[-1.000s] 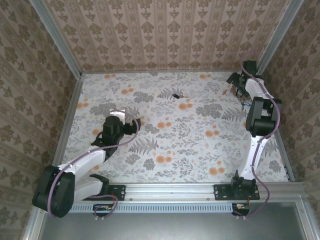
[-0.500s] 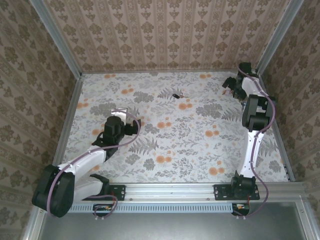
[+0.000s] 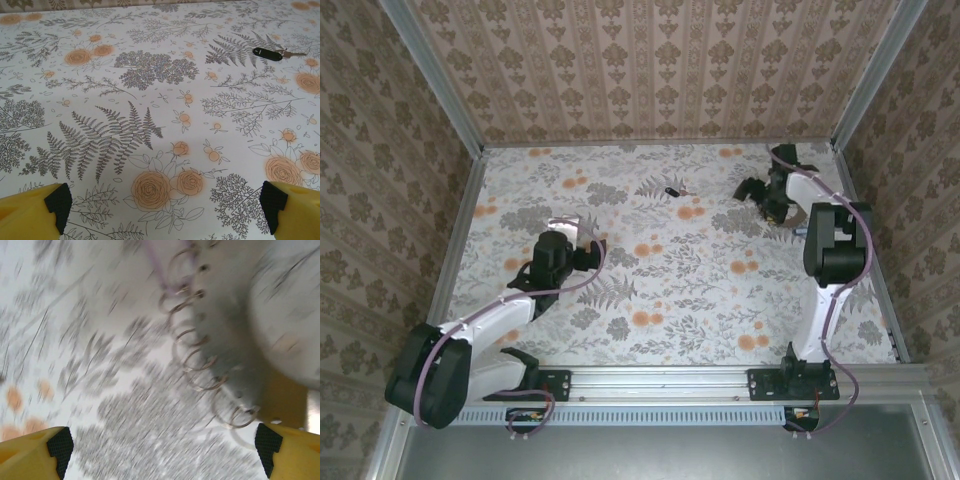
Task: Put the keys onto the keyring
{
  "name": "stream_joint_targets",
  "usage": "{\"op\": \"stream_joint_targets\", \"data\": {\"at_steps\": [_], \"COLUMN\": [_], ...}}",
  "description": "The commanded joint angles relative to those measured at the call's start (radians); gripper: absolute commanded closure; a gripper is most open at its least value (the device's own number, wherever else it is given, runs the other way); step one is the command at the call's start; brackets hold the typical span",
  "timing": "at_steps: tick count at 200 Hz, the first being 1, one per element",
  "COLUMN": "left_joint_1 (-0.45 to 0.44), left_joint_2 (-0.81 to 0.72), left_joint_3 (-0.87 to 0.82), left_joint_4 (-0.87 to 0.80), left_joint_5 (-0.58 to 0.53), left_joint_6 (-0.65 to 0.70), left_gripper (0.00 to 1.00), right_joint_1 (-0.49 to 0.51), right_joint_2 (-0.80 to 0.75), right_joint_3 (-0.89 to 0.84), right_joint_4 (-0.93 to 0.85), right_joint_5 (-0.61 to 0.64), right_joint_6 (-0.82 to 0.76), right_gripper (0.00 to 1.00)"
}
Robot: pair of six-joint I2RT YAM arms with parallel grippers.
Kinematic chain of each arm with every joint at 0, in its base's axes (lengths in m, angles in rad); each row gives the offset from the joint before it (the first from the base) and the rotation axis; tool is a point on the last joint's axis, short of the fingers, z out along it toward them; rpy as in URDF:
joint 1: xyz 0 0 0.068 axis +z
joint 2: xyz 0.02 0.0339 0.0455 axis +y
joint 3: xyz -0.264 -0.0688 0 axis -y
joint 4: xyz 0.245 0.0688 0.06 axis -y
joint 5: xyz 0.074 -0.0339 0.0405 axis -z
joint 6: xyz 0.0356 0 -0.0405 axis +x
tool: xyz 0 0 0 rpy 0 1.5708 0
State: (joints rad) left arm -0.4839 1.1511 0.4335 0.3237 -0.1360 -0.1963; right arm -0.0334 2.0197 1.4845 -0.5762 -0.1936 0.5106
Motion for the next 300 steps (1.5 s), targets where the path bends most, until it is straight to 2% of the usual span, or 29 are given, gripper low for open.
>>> {"op": "stream_joint_targets", "data": {"at_steps": [1,38,56,103,129,148,165,180,208,230,274,300], "left_joint_1": [-0.006,-0.007,-0.007,-0.008,-0.009,-0.01,-0.01,-0.01,-0.011,-0.011,-0.01,-0.01], "left_joint_2": [0.006,0.009,0.006,0.015,0.01,0.007,0.008,0.007,0.009,0.005,-0.014,-0.026], "left_joint_3": [0.03,0.033,0.033,0.041,0.034,0.031,0.031,0.03,0.032,0.03,0.017,0.01], "left_joint_4": [-0.016,-0.017,-0.019,-0.025,-0.02,-0.017,-0.019,-0.021,-0.021,-0.022,-0.017,-0.017], "left_joint_5": [-0.014,-0.008,-0.01,-0.015,-0.022,-0.027,-0.031,-0.039,-0.046,-0.044,-0.052,-0.071], "left_joint_6": [0.021,0.024,0.024,0.023,0.023,0.021,0.02,0.019,0.017,0.018,0.015,0.005], "left_gripper": [0.0,0.0,0.0,0.0,0.0,0.0,0.0,0.0,0.0,0.0,0.0,0.0], "right_joint_1": [0.109,0.236,0.241,0.049,-0.047,-0.075,-0.069,-0.056,-0.058,-0.045,0.004,0.058], "right_joint_2": [-0.069,-0.108,-0.155,-0.185,-0.103,0.012,0.11,0.139,0.151,0.139,0.11,0.086], "right_joint_3": [-0.09,-0.213,-0.194,-0.096,-0.046,0.08,0.218,0.254,0.233,0.191,0.098,0.041], "right_joint_4": [-0.03,-0.053,-0.064,0.008,0.08,-0.011,-0.127,-0.166,-0.189,-0.221,-0.275,-0.294], "right_joint_5": [0.026,-0.002,0.036,0.168,0.183,0.186,0.185,0.184,0.106,0.094,0.004,0.008], "right_joint_6": [0.038,0.069,0.034,0.126,0.155,0.151,0.119,0.098,0.086,0.056,0.004,-0.021], "right_gripper": [0.03,0.06,0.05,0.05,0.05,0.06,0.07,0.07,0.06,0.06,0.06,0.06]}}
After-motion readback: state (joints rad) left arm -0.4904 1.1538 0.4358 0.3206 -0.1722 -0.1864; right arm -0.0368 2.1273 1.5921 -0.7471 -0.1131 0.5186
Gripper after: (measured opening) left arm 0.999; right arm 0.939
